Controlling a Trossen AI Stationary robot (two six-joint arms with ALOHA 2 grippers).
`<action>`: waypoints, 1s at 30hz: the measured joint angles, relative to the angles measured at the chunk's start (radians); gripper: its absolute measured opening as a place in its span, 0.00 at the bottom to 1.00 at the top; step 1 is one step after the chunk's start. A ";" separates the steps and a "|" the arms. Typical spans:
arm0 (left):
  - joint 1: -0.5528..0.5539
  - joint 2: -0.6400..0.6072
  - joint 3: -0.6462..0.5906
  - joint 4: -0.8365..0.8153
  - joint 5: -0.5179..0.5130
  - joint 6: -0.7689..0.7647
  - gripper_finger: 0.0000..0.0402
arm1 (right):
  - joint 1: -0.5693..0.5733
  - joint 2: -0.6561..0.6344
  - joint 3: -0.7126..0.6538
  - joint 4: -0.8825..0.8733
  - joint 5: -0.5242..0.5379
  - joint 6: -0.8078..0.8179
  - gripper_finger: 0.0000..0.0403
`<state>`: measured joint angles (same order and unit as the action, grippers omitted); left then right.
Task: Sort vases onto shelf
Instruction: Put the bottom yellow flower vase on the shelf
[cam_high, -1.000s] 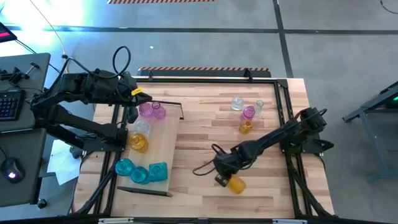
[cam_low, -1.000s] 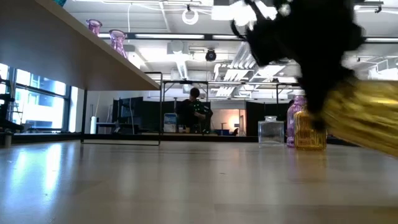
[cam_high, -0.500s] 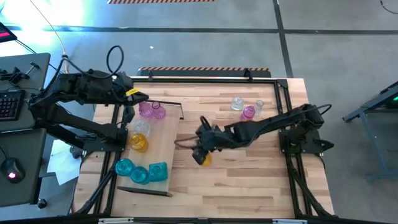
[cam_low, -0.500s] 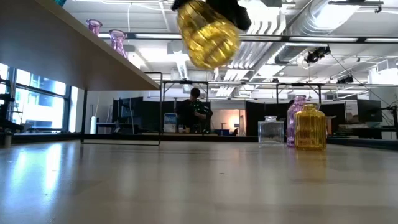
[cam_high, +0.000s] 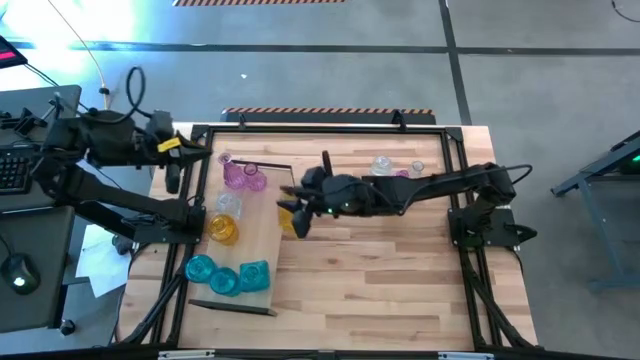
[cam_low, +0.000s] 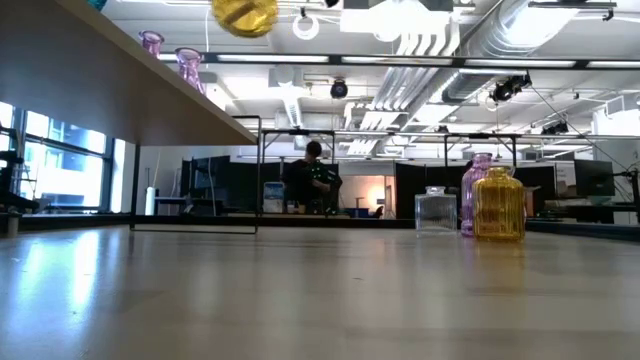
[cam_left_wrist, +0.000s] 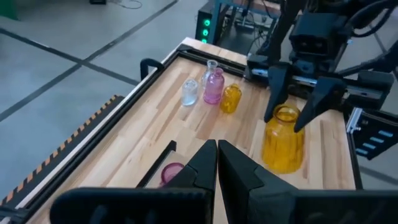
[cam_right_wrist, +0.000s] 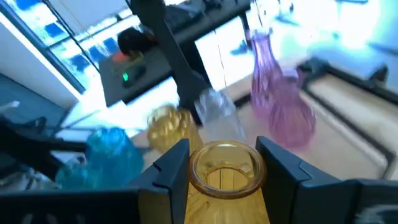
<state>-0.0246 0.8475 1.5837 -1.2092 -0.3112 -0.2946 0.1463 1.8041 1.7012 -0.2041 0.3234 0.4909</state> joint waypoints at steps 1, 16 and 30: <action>0.000 -0.005 0.000 -0.006 -0.006 -0.001 0.01 | -0.009 0.005 0.000 0.025 -0.003 -0.021 0.32; 0.000 -0.017 0.000 -0.056 -0.018 -0.002 0.01 | -0.075 0.250 0.154 0.262 -0.215 -0.089 0.32; 0.000 -0.017 0.000 -0.060 -0.038 -0.001 0.01 | -0.074 0.452 0.433 0.098 -0.340 -0.099 0.32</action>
<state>-0.0246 0.8307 1.5837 -1.2694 -0.3489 -0.2958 0.0719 2.2562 2.1342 -0.1065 -0.0162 0.3915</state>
